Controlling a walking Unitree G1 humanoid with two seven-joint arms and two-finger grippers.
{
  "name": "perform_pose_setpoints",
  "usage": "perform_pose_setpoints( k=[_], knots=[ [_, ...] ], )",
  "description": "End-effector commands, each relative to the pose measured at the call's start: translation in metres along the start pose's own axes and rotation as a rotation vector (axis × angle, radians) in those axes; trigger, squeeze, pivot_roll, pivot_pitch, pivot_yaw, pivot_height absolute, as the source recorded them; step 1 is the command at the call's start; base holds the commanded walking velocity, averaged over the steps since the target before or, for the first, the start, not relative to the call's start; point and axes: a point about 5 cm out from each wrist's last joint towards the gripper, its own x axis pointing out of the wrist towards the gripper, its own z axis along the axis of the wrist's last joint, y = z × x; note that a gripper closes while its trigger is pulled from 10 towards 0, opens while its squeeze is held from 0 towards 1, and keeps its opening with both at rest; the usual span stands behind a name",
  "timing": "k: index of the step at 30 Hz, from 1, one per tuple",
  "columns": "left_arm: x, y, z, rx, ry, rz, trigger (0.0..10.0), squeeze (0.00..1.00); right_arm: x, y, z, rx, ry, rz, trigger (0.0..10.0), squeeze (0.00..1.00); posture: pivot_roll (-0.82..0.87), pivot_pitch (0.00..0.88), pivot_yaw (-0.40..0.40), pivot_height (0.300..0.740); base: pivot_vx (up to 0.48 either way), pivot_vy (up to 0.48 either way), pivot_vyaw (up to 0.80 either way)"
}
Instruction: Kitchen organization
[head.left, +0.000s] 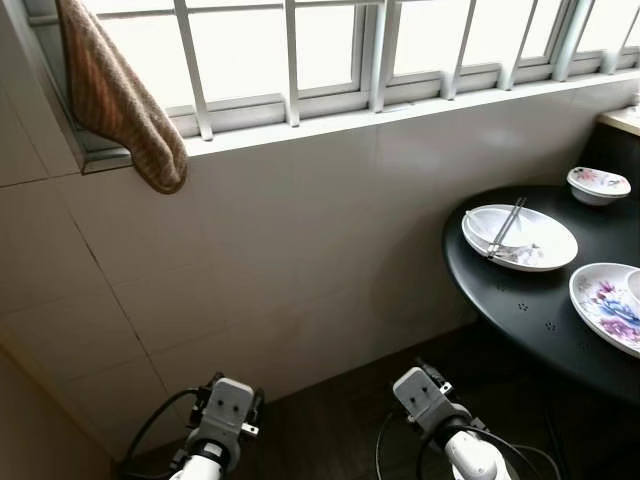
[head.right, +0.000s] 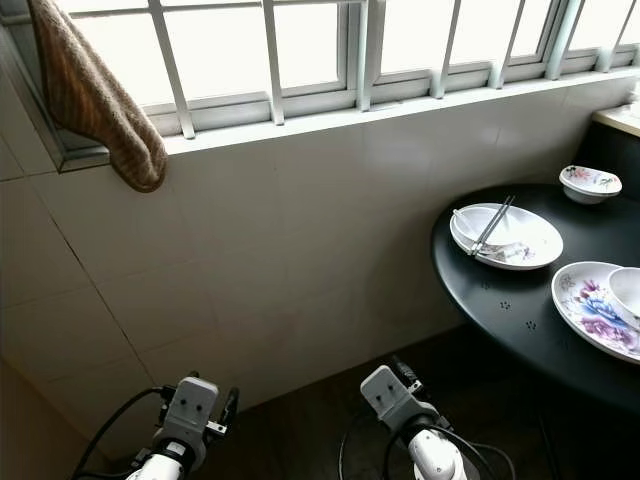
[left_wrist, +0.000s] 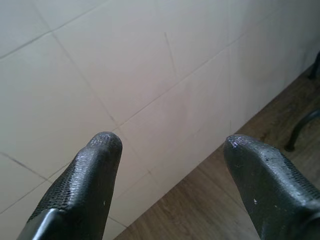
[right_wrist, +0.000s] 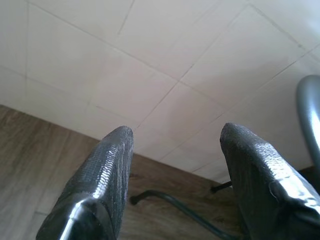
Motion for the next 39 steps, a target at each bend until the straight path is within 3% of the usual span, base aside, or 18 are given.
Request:
perform_pose_setpoints(
  k=[1, 8, 14, 17, 21, 29, 35, 36, 38, 39],
  knots=[
    [0.002, -0.001, 0.0, 0.013, 0.01, -0.003, 10.0, 0.0, 0.0, -0.001, 0.003, -0.016, -0.02, -0.004, 10.0, 0.0, -0.04, 0.0, 0.015, 0.74, 0.0, -0.48, 0.0],
    [0.002, -0.001, 0.0, 0.013, 0.012, -0.003, 10.0, 0.0, -0.001, -0.001, 0.004, -0.021, -0.024, -0.007, 10.0, 0.0, -0.04, 0.0, 0.013, 0.74, 0.0, -0.48, 0.0],
    [0.003, -0.002, 0.0, 0.001, 0.003, 0.003, 10.0, 0.0, -0.001, -0.012, 0.005, -0.002, -0.04, -0.124, 10.0, 0.0, -0.04, 0.0, 0.007, 0.74, 0.0, -0.414, -0.27],
    [0.002, -0.001, 0.002, -0.015, -0.015, 0.006, 10.0, 0.0, -0.001, -0.019, 0.012, -0.025, -0.09, -0.177, 10.0, 0.0, -0.04, 0.0, 0.007, 0.74, 0.0, 0.0, -0.8],
    [0.003, -0.002, 0.002, -0.016, -0.014, 0.003, 10.0, 0.0, -0.004, -0.027, 0.022, -0.134, -0.15, -0.272, 10.0, 0.0, -0.04, 0.0, 0.008, 0.74, 0.0, 0.0, 0.0],
    [0.003, -0.003, 0.002, -0.021, -0.02, -0.001, 10.0, 0.0, 0.0, -0.047, 0.022, -0.16, -0.139, -0.386, 10.0, 0.0, -0.04, 0.0, 0.008, 0.74, 0.0, 0.0, 0.0],
    [0.004, -0.003, 0.003, -0.017, -0.018, -0.004, 10.0, 0.0, 0.006, -0.061, 0.025, -0.078, -0.136, -0.404, 10.0, 0.0, -0.04, 0.0, 0.007, 0.74, 0.0, 0.0, 0.0],
    [0.004, -0.003, 0.003, -0.018, -0.017, -0.004, 10.0, 0.0, 0.014, -0.076, 0.026, 0.012, -0.11, -0.395, 10.0, 0.0, -0.04, 0.0, 0.009, 0.74, 0.0, 0.0, 0.0],
    [0.005, -0.003, 0.003, -0.019, -0.016, -0.005, 10.0, 0.0, 0.024, -0.1, 0.027, 0.046, -0.078, -0.372, 10.0, 0.0, -0.04, 0.0, 0.01, 0.74, 0.0, 0.0, 0.0],
    [0.005, -0.003, 0.003, -0.019, -0.016, -0.005, 10.0, 0.0, 0.024, -0.1, 0.027, 0.046, -0.078, -0.372, 10.0, 0.0, -0.04, 0.0, 0.01, 0.74, 0.0, 0.0, 0.0]
  ],
)
